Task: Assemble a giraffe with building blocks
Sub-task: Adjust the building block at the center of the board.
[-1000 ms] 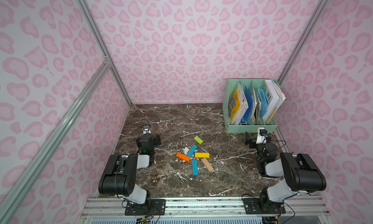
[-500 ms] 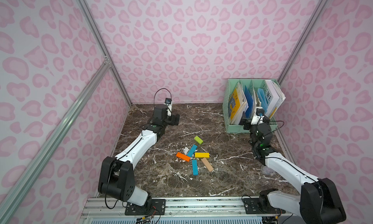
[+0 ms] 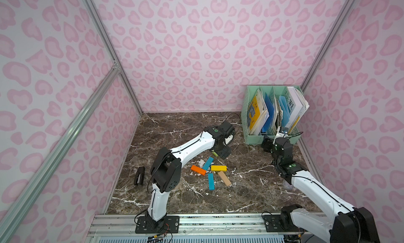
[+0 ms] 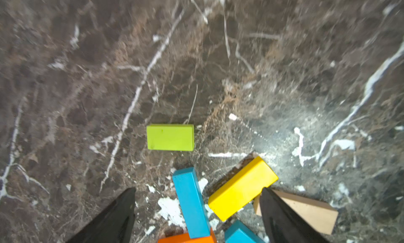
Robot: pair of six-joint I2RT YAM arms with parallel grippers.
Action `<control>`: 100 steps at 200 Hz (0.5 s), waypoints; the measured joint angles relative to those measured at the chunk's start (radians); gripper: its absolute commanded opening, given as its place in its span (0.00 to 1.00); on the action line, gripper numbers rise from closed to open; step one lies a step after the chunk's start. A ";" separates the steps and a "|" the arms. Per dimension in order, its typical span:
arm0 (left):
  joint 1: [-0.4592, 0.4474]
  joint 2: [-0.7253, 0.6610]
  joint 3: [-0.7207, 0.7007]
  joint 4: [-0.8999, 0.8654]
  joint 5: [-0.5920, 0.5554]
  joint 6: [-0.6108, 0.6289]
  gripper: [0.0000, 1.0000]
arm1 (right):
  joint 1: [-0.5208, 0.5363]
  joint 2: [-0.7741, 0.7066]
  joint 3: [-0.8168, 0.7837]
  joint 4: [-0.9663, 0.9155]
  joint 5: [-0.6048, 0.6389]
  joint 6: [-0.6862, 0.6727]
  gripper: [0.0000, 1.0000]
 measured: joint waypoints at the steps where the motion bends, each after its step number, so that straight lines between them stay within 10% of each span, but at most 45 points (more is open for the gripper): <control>1: 0.000 0.002 0.000 -0.002 0.000 -0.001 0.92 | 0.000 0.000 -0.002 0.000 0.000 0.002 0.81; 100: 0.031 0.206 0.111 -0.019 0.031 -0.046 0.90 | 0.002 -0.073 -0.151 0.065 -0.026 0.031 0.77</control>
